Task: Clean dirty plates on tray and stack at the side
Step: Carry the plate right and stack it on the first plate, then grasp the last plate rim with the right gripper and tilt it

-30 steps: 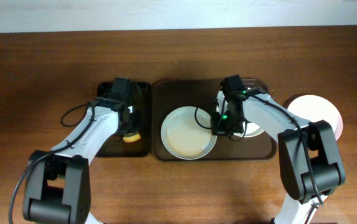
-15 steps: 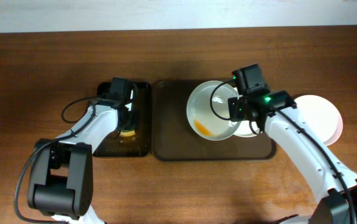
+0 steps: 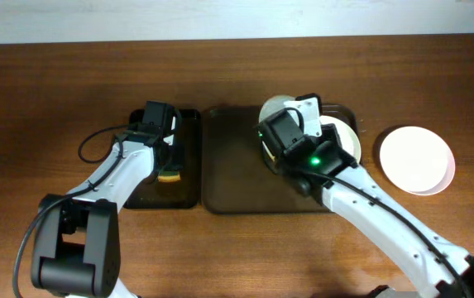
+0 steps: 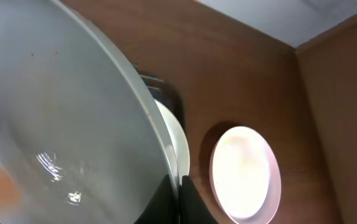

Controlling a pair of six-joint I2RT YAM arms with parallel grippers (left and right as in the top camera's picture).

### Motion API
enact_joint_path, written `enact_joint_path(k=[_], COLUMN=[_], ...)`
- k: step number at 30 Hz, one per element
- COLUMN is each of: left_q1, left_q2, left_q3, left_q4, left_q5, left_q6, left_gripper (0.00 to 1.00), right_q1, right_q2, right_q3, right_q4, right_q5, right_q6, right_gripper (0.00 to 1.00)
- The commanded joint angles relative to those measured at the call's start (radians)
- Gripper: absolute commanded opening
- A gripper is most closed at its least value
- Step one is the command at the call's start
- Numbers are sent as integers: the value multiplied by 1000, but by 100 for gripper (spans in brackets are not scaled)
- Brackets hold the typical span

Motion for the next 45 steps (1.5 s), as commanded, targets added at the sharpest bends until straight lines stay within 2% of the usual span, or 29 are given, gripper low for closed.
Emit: enact_joint_path(k=[1,6,8,10,14,17,21,26,31,32,33,34,36,37,41,43,45], left_q1=[7,7,7,7,7,7,7,7,7,7,7,7,7,7,7,7,7], left_q2=[-19,-19,-19,-22,-86,-121,-121,-121,-121,-121,-121,-121,-121,-121,-121,-121,-121], left_q3=[-6,-6,-6,-6,-6,-6,-6,-6,-6,-6,-6,-6,-6,-6,-6,-6,-6], left_q4=[-1,-1,-1,-1,-2,-5,-17,-19,-29,-32,-31,-32,-32,-32,-32,-32,-32], left_q5=[-3,-4,-3,21,46,51,89,89,91,91,91,91,91,91,91,91,91], left_q6=[9,9,9,9,9,9,9,9,9,9,9,9,9,9,9,9,9], left_gripper=[59,59,59,57,58,59,59,58,58,58,58,58,58,58,58,58,58], right_q1=[10,10,7,-48,-347,-668,-961,-1192,-1281,-1286,-1286,-1286,-1273,-1255,-1099,-1010,-921], right_q2=[-68,-72,-72,-72,-72,-72,-44,92,171,174,174,174,174,174,174,174,183], right_q3=[19,19,19,19,19,19,19,19,19,19,19,19,19,19,17,13,0], right_q4=[3,-12,-14,-11,-14,-25,-55,-38,-3,2,7,7,-32,-71,-186,-196,-175], right_q5=[42,41,18,-136,-546,-808,-867,-914,-913,-918,-938,-990,-1211,-1262,-1271,-1266,-1171], right_q6=[29,30,89,135,138,138,130,130,153,153,153,150,24,-18,-166,-183,-166], right_gripper=[4,4,4,4,4,4,4,4,5,19,49,57,57,57,59,59,54])
